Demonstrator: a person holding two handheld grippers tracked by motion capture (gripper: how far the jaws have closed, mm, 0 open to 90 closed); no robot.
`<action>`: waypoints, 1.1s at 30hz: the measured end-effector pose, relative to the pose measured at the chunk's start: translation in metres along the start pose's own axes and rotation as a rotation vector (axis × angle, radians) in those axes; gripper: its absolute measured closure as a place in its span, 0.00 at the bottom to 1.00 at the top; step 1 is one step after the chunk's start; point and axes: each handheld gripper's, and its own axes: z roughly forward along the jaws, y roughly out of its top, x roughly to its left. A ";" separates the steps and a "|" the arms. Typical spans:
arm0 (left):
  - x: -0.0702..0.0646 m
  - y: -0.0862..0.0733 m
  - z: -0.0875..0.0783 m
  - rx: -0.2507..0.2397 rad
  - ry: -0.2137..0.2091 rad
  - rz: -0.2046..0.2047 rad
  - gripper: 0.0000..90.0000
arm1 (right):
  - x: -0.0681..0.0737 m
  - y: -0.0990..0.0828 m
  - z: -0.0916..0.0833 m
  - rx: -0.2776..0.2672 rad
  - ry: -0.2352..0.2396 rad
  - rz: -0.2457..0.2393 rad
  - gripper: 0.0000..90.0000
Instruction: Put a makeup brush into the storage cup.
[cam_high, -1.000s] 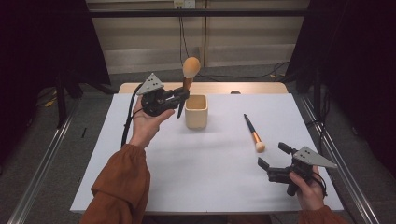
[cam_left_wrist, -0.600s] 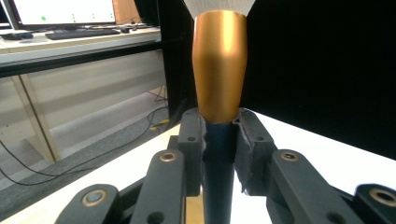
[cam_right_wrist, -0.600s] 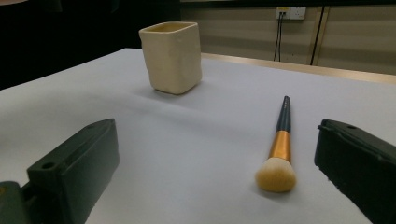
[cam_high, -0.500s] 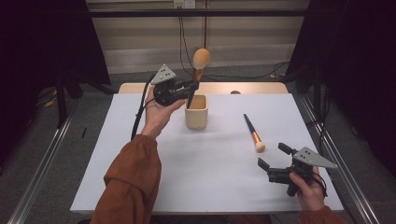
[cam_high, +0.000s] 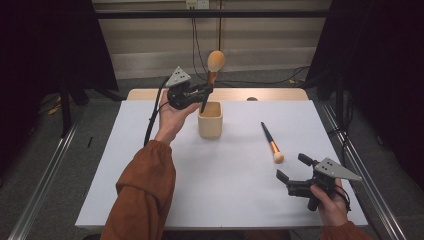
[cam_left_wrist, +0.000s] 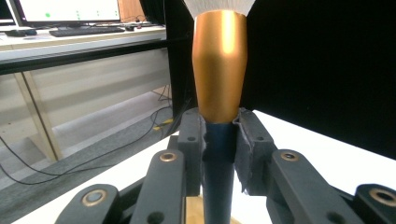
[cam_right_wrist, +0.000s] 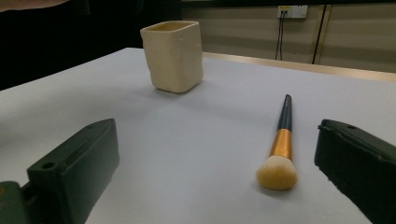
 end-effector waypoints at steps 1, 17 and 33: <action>0.001 -0.001 0.001 -0.003 -0.002 -0.005 0.82 | 0.000 0.000 0.000 0.000 -0.001 -0.001 0.00; 0.008 -0.025 0.014 0.036 0.001 0.009 0.82 | -0.001 -0.001 0.000 0.007 0.003 0.003 0.00; 0.008 -0.046 0.017 0.065 -0.014 0.001 0.82 | -0.002 -0.001 0.000 0.010 0.001 -0.001 0.00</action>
